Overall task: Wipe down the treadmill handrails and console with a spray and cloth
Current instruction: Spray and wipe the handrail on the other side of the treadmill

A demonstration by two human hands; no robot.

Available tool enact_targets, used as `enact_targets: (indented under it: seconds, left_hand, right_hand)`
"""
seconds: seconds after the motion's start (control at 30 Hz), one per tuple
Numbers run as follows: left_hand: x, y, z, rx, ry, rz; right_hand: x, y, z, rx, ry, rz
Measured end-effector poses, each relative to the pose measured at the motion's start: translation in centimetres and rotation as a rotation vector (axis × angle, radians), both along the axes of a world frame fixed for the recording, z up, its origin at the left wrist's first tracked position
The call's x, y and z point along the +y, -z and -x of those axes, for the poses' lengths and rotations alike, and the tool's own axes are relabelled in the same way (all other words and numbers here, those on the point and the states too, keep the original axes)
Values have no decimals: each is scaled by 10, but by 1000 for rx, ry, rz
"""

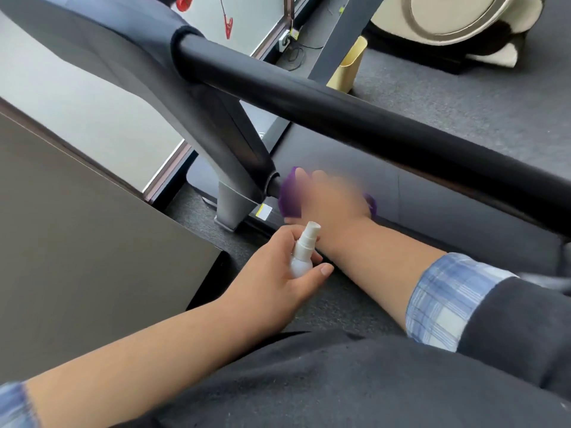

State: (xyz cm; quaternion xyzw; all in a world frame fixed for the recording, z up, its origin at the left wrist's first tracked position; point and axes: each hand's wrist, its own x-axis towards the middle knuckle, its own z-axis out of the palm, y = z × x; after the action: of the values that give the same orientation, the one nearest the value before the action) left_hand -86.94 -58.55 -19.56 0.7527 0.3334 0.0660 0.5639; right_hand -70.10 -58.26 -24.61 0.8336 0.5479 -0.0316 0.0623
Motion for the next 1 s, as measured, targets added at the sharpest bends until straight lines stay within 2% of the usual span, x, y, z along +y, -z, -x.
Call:
enact_targets:
  seconds: [0.17, 0.33, 0.43, 0.57, 0.77, 0.87, 1.0]
  left_hand:
    - [27, -5, 8, -26, 49, -8]
    - [59, -18, 14, -48, 202, -76]
    - [78, -22, 23, -34, 288, -132]
    - [103, -19, 38, -39, 287, -170]
    - [115, -16, 47, -56, 352, -189]
    - [115, -19, 43, -68, 406, -187]
    - [116, -21, 38, -95, 471, -200]
  right_hand:
    - [38, 1, 13, 111, 10, 12]
    - [-16, -18, -10, 173, 75, 11]
    - [-37, -27, -8, 100, 138, 9]
    - [3, -20, 15, -22, 139, 44]
    - [53, -10, 38, 47, 174, 43]
    - [33, -10, 31, 57, 148, 44]
    - [-10, -21, 8, 74, 222, 63]
